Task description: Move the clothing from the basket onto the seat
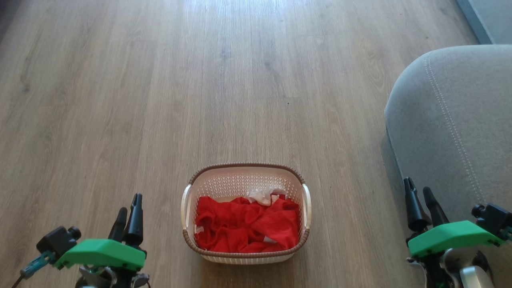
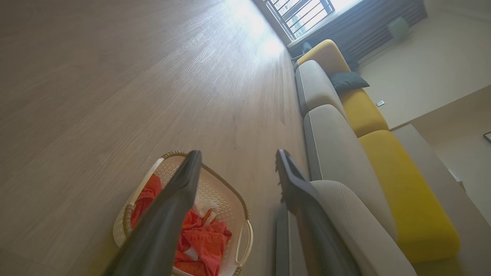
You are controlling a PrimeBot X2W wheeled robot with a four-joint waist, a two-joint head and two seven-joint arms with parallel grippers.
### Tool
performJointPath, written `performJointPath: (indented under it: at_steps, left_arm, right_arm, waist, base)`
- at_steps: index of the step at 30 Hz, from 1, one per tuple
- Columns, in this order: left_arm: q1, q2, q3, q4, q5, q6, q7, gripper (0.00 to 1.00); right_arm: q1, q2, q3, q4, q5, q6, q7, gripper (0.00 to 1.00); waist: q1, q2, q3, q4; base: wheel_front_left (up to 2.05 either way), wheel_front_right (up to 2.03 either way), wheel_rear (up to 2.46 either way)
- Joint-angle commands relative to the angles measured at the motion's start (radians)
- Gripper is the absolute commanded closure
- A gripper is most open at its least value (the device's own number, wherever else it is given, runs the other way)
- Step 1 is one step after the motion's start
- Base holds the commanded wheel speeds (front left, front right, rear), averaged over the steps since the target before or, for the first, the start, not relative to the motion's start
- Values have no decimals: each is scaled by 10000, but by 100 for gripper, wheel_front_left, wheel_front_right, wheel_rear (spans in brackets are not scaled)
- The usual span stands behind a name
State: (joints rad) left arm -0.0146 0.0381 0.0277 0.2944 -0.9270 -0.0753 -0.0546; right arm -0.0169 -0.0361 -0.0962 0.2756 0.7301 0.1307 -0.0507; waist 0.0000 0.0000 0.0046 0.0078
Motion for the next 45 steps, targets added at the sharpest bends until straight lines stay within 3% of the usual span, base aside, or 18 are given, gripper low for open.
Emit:
performJointPath:
  at_steps: [1, 45]
  left_arm:
    - [-250, 77, 70, -385, 449, 43, -150, 0]
    - [-61, 107, -70, -806, 6270, 279, -1436, 0]
  right_arm:
    - [-519, -76, 131, -397, -516, 1, -172, 0]
    - [-593, -119, 249, -260, -6573, 1, -1469, 0]
  waist:
    - [0, 0, 1, 10]
    - [0, 0, 49, 81]
  base:
    - [0, 0, 0]
    - [0, 0, 0]
